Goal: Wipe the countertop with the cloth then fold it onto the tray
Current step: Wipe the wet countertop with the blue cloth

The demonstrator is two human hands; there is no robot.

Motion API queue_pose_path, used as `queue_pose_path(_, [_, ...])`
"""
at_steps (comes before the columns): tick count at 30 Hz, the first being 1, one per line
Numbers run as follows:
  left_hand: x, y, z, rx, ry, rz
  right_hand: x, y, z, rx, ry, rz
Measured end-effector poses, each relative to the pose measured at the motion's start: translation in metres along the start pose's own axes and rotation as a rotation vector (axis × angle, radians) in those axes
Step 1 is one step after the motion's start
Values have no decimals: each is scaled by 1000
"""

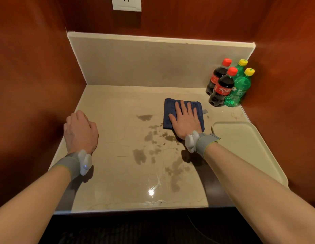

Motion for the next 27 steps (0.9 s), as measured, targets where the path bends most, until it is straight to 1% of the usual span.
queue_pose_path(9, [-1,1,-1,15,6,1,-44,1,12,-15,-5,-67])
queue_pose_path(16, [-1,0,2,-3,9,6,-84,5,20,-39,-16,-133])
queue_pose_path(27, [-3,-2,5,-10,1,9,-144,26,32,-78,-39,-280])
Point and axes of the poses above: each hand's wrist, its own y-axis away from the middle knuckle, its own z-axis out of the palm, x = y × z, the point moved 10 cm from there along -y, towards the middle knuckle, and after that the axes turned 5 degrees about -y, right-handed, at the moved point
